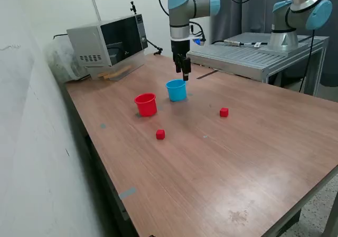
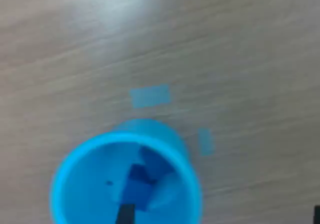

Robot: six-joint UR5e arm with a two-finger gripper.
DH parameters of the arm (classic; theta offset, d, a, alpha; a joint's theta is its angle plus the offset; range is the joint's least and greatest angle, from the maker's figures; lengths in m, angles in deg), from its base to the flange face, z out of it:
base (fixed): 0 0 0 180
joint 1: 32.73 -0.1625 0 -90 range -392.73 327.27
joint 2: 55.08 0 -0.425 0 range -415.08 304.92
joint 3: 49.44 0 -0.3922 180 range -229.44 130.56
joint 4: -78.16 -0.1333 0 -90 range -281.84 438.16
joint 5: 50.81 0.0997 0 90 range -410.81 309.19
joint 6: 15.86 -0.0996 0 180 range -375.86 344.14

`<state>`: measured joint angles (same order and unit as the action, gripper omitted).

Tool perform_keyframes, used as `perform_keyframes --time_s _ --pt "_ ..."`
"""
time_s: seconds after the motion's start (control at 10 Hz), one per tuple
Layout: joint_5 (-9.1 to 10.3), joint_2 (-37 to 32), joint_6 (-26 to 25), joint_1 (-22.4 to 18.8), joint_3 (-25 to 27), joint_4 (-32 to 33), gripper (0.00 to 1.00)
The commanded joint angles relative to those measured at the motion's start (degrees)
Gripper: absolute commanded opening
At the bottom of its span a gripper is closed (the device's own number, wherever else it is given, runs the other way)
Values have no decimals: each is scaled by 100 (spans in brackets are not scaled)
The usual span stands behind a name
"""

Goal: Place red objects in the red bin, and blue objects in the blue bin.

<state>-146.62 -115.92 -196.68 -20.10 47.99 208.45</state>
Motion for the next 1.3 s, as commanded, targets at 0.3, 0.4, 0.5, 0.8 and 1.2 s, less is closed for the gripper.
perform_keyframes --time_s 0.3,0.4,0.5,0.8,1.2 --pt "133 -385 3162 -972 829 49 100" --pt "151 -420 3584 -1016 908 49 100" --pt "151 -411 3841 -1234 909 58 100" --pt "528 -350 3975 -1840 821 75 100" --pt "950 142 3897 -2115 559 93 100"
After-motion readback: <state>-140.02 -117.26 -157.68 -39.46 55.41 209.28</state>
